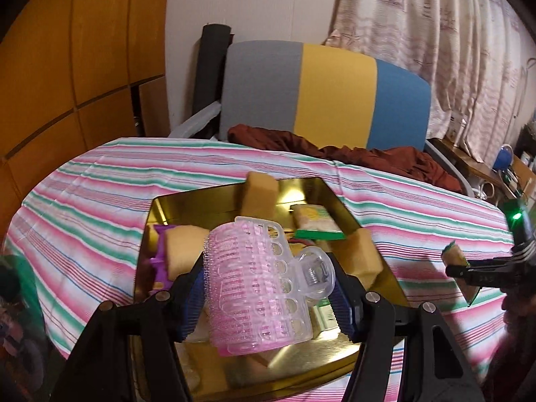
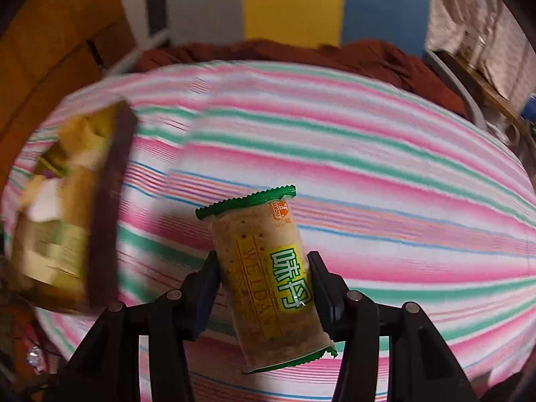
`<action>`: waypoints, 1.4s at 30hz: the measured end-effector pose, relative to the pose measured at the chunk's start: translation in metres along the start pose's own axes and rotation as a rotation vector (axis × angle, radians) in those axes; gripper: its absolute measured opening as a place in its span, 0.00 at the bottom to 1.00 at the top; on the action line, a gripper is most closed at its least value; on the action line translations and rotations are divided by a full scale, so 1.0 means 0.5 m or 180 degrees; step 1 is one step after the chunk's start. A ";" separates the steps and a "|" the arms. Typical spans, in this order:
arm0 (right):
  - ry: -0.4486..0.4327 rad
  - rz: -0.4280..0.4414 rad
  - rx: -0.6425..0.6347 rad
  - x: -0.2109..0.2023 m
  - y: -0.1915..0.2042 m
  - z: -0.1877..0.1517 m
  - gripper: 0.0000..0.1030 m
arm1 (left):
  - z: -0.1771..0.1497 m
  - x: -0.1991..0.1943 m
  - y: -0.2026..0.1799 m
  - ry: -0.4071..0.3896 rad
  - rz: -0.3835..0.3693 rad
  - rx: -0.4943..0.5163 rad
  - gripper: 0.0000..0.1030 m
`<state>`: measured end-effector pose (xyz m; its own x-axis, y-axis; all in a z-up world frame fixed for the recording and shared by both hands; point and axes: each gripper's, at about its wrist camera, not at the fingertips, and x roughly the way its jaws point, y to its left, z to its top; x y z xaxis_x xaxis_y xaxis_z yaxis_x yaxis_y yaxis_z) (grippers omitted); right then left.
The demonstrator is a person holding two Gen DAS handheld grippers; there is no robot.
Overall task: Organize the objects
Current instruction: 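Carry the pink roller and snack packet over the gold tray, then open both tools to drop the roller and packet into the tray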
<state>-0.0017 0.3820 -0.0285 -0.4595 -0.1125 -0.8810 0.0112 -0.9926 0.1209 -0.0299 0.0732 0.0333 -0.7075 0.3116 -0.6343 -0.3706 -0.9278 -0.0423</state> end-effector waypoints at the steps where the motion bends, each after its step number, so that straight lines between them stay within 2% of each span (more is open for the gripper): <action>1: -0.0073 0.0094 -0.0044 -0.014 0.029 0.010 0.50 | 0.001 0.003 0.005 0.0006 0.0014 -0.0011 0.63; 8: -0.0329 0.0610 -0.0231 -0.054 0.177 0.084 0.50 | 0.010 0.021 0.039 0.0030 0.0113 -0.0056 0.64; 16: -0.0327 0.0829 -0.0430 -0.026 0.296 0.134 0.50 | 0.015 0.033 0.067 0.0058 0.0189 -0.0116 0.66; 19: -0.0247 0.0913 -0.0534 -0.004 0.339 0.146 0.51 | 0.015 0.034 0.074 0.0072 0.0225 -0.0168 0.87; 20: -0.0251 0.0903 -0.0555 0.005 0.348 0.148 0.53 | 0.014 0.033 0.077 0.0072 0.0234 -0.0206 1.00; 22: -0.0242 0.0885 -0.0594 0.024 0.371 0.151 0.68 | 0.015 0.033 0.084 0.0073 0.0276 -0.0261 1.00; 23: -0.0241 0.0881 -0.0571 0.029 0.376 0.150 0.81 | 0.015 0.034 0.085 0.0095 0.0306 -0.0267 1.00; 24: -0.0251 0.0889 -0.0552 0.029 0.376 0.148 0.83 | 0.014 0.034 0.087 0.0120 0.0318 -0.0272 1.00; 26: -0.0301 0.0953 -0.0508 0.024 0.373 0.139 0.83 | 0.010 0.027 0.090 0.0112 0.0338 -0.0296 1.00; 28: -0.0403 0.0957 -0.0471 0.011 0.366 0.128 0.83 | 0.006 0.014 0.090 0.0055 0.0456 -0.0267 1.00; 33: -0.0581 0.0800 -0.0405 -0.024 0.346 0.100 0.83 | -0.001 -0.017 0.094 0.0001 0.0674 -0.0333 1.00; 36: -0.0695 0.0696 -0.0354 -0.040 0.338 0.076 0.83 | -0.003 -0.045 0.104 -0.0056 0.0654 -0.0499 1.00; 42: -0.0853 0.0537 -0.0407 -0.069 0.337 0.011 0.83 | -0.001 -0.092 0.108 -0.0196 0.0640 -0.0625 1.00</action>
<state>0.0113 0.2189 0.0249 -0.6584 -0.2765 -0.7000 0.2105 -0.9606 0.1814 -0.0170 0.0088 0.0597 -0.7924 0.1235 -0.5974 -0.0998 -0.9923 -0.0728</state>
